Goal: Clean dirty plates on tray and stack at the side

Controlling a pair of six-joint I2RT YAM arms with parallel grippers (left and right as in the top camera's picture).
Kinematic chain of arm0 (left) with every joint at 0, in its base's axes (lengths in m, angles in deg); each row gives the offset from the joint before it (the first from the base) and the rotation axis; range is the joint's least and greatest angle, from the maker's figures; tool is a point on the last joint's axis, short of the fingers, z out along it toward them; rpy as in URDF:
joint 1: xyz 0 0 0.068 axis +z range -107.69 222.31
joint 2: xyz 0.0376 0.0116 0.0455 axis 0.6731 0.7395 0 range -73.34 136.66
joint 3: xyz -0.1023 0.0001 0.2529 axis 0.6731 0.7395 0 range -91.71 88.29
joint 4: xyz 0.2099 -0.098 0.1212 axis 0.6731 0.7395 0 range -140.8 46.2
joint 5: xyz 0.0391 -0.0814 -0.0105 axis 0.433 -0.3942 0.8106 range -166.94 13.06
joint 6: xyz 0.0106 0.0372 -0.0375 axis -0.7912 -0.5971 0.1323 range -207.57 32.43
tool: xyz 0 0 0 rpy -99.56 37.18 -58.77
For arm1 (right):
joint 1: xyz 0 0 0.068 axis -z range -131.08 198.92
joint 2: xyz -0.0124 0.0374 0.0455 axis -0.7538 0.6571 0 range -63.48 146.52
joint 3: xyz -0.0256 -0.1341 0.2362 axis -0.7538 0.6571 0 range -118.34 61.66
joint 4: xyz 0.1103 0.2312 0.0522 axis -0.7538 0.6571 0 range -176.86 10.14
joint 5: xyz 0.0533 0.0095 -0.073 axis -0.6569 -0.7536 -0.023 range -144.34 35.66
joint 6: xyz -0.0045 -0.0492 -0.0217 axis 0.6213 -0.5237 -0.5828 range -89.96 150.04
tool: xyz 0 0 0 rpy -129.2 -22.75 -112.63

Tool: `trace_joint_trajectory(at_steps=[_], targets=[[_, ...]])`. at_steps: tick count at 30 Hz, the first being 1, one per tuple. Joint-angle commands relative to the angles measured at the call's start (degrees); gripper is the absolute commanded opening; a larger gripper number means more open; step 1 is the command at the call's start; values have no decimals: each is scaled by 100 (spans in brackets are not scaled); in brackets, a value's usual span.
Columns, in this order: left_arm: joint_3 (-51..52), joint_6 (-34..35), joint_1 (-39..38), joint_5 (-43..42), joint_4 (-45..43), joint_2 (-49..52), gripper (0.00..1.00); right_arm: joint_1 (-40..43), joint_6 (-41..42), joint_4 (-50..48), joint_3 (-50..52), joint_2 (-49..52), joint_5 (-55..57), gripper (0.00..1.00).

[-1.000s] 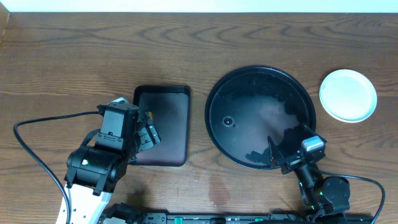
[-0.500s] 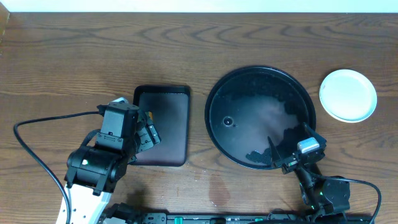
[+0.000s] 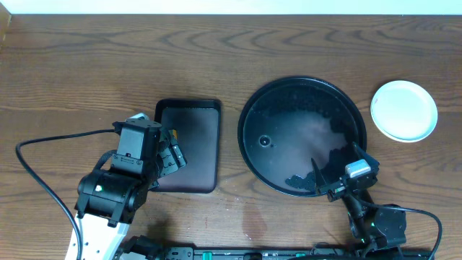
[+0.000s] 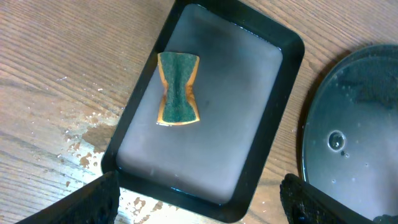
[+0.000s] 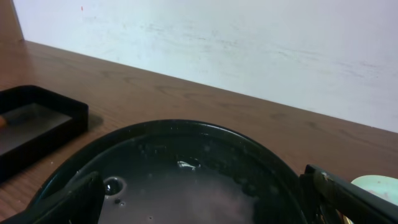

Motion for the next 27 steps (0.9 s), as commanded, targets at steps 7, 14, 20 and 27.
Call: trace_joint_trajectory(at_steps=[7, 14, 20, 27], targets=[[-74, -17, 2, 7, 15, 2, 83, 50, -61, 28, 9, -33, 57, 99], [-74, -17, 2, 7, 15, 2, 83, 50, -61, 28, 9, -33, 57, 99], [-74, -22, 2, 9, 273, 0, 83, 50, -61, 28, 9, -33, 57, 99], [162, -247, -219, 50, 372, 96, 83, 50, -61, 28, 9, -33, 57, 99]])
